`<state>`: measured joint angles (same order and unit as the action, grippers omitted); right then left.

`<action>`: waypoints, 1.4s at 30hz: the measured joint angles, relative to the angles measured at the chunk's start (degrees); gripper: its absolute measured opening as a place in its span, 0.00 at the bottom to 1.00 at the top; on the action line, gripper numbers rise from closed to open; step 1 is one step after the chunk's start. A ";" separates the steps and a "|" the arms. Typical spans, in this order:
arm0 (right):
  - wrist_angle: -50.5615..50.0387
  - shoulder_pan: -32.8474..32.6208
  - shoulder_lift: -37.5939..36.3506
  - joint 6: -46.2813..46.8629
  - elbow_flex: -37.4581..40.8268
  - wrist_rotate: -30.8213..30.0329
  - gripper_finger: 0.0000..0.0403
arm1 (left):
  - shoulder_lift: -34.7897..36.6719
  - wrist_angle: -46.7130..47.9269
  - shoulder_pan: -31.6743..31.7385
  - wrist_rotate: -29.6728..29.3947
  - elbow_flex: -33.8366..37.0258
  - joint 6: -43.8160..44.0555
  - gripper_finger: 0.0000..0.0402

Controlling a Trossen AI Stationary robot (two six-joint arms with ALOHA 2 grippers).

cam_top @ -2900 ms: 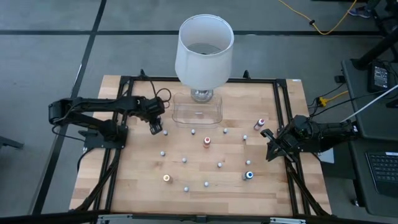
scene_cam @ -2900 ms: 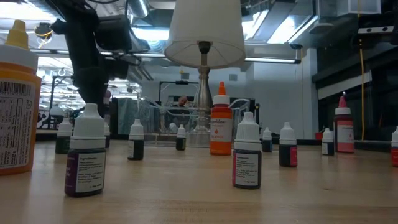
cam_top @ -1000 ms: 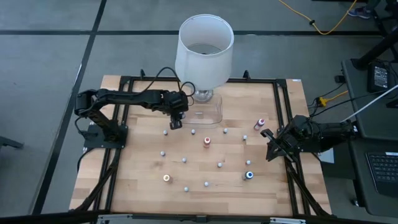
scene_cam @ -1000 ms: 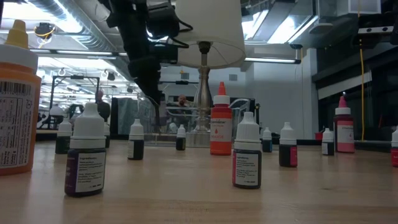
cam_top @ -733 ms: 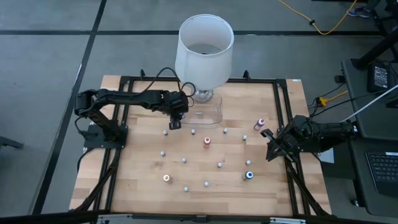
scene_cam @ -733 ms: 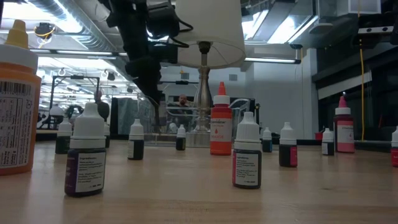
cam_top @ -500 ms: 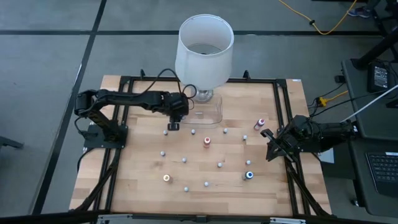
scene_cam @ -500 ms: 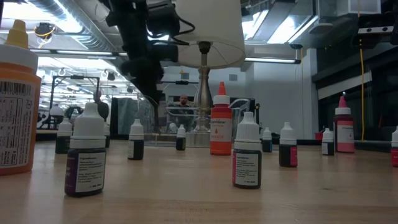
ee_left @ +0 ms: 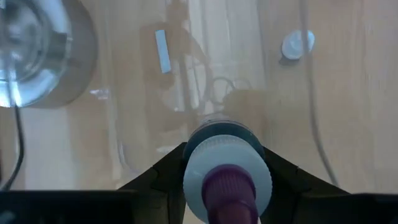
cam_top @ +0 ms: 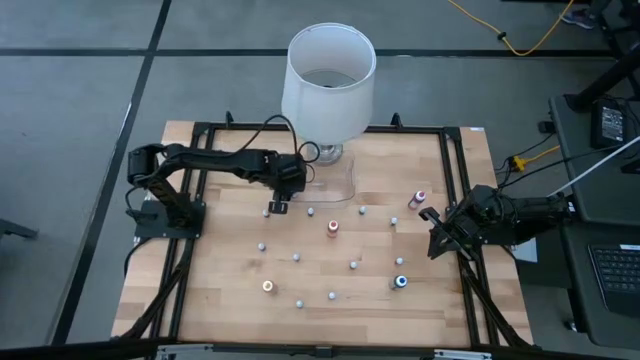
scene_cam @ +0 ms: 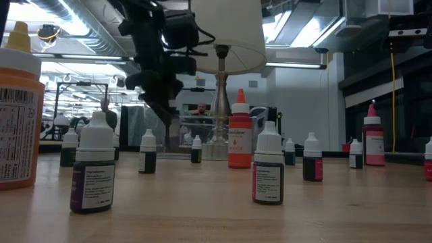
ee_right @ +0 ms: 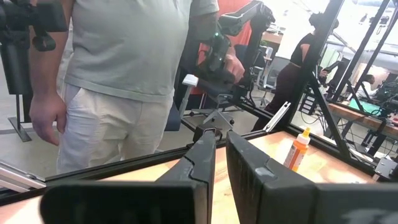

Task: Pick & Place food coloring
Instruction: Put the big purple food coloring bottle into the container, then put the top small red food coloring bottle into the container

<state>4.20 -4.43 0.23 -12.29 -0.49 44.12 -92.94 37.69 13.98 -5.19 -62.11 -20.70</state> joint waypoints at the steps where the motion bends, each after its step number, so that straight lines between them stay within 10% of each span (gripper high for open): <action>1: -0.01 0.01 0.00 0.00 0.01 -0.01 0.11 | -0.44 -0.02 0.00 0.22 0.00 -0.05 0.34; 24: 0.00 0.00 0.00 0.00 0.02 -0.01 0.11 | 0.72 3.91 0.11 -2.86 -4.34 1.59 0.48; 42: -0.02 0.02 0.00 0.00 0.00 -0.02 0.11 | 14.75 22.40 -2.31 -4.24 -19.08 10.54 0.49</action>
<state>4.19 -4.41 0.23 -12.29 -0.49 44.10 -78.19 60.09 11.68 -9.43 -81.19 -10.17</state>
